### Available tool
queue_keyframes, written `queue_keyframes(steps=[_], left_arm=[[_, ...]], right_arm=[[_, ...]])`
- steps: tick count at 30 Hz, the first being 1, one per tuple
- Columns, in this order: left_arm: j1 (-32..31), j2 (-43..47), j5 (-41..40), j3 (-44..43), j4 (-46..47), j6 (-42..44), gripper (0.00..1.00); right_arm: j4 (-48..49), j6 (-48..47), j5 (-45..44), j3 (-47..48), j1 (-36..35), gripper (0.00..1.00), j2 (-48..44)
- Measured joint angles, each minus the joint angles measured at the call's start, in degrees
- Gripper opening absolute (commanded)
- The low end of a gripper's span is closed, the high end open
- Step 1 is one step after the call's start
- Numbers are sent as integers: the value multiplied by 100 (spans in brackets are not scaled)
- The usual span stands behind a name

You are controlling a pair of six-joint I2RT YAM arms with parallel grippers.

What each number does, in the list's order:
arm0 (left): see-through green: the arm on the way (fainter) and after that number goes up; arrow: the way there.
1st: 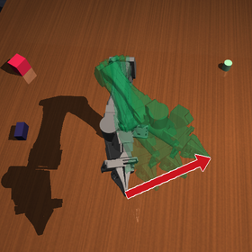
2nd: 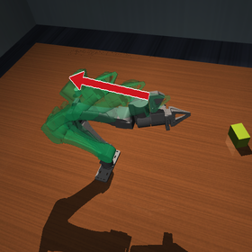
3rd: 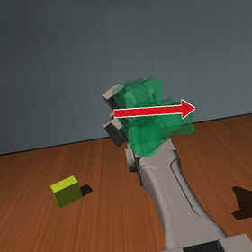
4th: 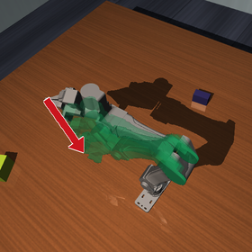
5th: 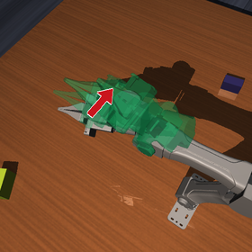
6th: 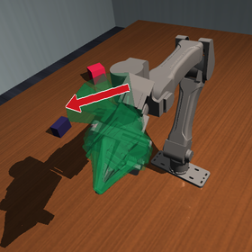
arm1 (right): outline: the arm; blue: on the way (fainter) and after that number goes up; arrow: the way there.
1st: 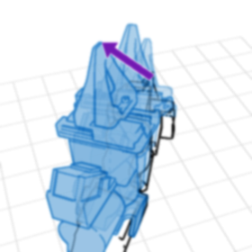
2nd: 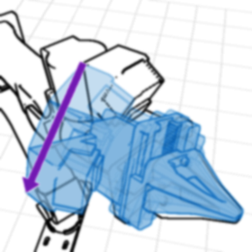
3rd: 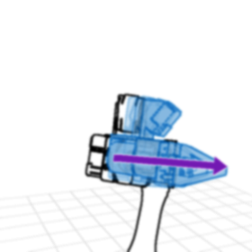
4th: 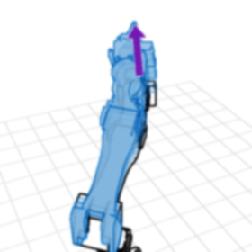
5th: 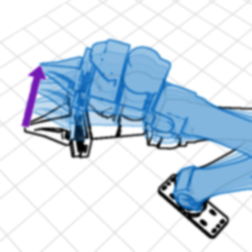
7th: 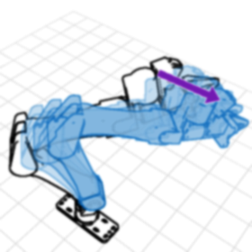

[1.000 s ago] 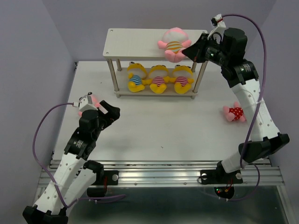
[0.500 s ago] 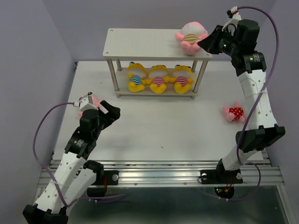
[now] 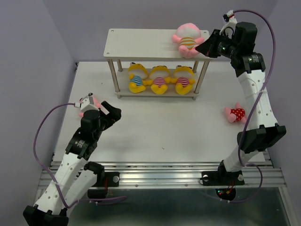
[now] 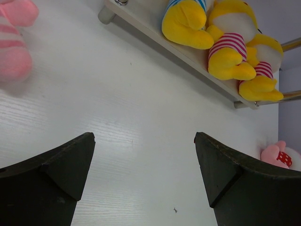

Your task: Place and organize the stuffed toys onto the shelf

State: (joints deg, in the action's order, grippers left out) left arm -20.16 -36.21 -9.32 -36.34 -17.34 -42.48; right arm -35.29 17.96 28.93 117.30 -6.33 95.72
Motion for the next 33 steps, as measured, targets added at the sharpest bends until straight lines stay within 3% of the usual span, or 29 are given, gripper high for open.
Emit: queue_keyframes(steps=[12,18,22,33], left_arm=[[0,4,0,-2,-2,0,99],[0,4,0,-2,-2,0,99],[0,4,0,-2,-2,0,99],[0,4,2,-2,0,0,99]], right_arm=[[9,-24,-448,-103,0,2,-2],[7,-42,-483,-103,0,15,-2],[9,-39,-540,-103,0,31,-4],[7,-17,-710,-103,0,46,-68]])
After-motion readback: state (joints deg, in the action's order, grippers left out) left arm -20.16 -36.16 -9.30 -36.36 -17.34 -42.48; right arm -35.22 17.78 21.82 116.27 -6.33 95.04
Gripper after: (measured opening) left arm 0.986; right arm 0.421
